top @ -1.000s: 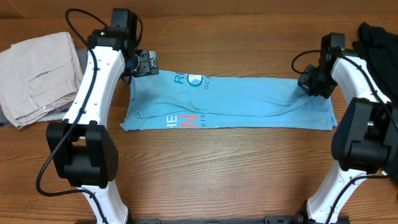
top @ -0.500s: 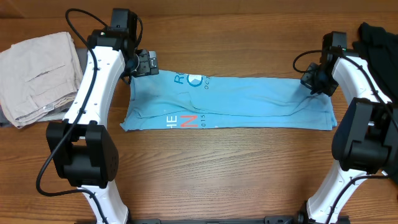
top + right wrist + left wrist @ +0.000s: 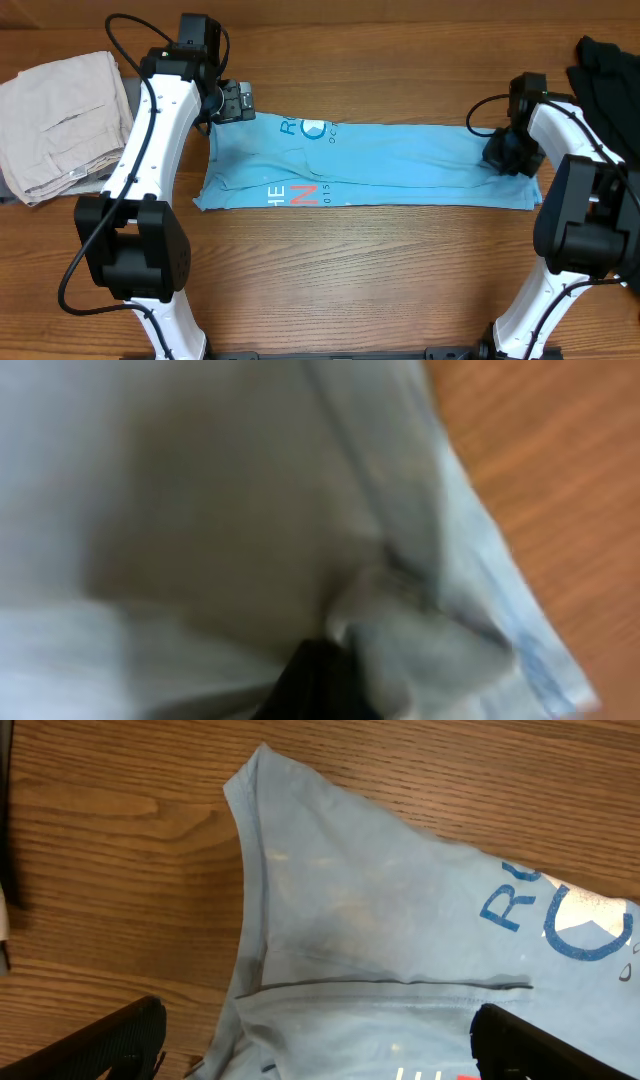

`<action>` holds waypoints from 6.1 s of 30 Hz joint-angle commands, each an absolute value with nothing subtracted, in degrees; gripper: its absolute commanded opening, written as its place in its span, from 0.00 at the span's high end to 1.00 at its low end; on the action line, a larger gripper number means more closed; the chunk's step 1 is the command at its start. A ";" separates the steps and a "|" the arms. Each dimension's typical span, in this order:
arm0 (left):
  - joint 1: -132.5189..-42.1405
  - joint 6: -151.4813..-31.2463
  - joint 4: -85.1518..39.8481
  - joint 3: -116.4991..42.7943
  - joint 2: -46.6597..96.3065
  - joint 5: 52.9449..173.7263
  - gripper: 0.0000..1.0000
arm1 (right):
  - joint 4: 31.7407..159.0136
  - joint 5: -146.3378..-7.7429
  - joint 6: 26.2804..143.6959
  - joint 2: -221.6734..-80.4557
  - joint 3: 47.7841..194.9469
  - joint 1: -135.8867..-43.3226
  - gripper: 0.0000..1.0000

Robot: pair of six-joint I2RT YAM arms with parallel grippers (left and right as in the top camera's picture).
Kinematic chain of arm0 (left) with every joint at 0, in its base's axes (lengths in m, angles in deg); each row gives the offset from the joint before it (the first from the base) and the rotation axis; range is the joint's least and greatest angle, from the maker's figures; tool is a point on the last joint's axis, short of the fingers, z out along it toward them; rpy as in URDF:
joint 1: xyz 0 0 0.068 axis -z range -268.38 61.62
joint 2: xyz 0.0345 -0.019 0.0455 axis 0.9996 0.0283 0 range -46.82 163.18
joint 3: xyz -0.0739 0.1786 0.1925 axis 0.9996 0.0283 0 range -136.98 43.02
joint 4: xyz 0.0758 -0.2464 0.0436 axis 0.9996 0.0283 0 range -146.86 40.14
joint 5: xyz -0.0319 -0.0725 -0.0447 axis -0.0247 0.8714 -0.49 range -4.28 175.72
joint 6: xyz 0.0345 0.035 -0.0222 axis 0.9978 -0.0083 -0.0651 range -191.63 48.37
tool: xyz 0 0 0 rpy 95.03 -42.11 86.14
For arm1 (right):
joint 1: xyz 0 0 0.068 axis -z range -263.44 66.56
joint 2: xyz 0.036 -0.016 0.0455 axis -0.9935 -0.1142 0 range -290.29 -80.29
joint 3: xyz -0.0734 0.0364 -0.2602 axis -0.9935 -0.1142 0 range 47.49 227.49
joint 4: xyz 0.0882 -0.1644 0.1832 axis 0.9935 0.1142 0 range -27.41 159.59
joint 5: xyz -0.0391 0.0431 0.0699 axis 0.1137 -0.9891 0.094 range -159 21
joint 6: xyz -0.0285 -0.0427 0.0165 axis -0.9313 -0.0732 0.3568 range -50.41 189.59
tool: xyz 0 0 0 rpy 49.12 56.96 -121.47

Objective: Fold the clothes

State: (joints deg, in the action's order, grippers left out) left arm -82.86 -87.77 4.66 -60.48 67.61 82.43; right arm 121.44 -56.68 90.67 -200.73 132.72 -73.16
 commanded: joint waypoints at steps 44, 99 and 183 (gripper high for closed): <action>-83.17 -87.48 4.57 -60.96 67.15 81.91 0.00 | 127.74 -103.59 74.23 -199.99 145.27 -83.06 0.96; -83.17 -87.48 4.57 -60.96 67.15 81.91 0.00 | 117.88 -66.06 92.29 -192.32 123.30 -64.41 0.96; -83.17 -87.48 4.57 -60.96 67.15 81.91 0.00 | 108.55 -70.49 66.30 -200.23 127.26 -62.08 0.85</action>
State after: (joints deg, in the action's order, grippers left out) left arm -82.86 -87.77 4.66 -60.46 67.61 82.43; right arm 108.28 -71.76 66.17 -199.38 129.11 -61.84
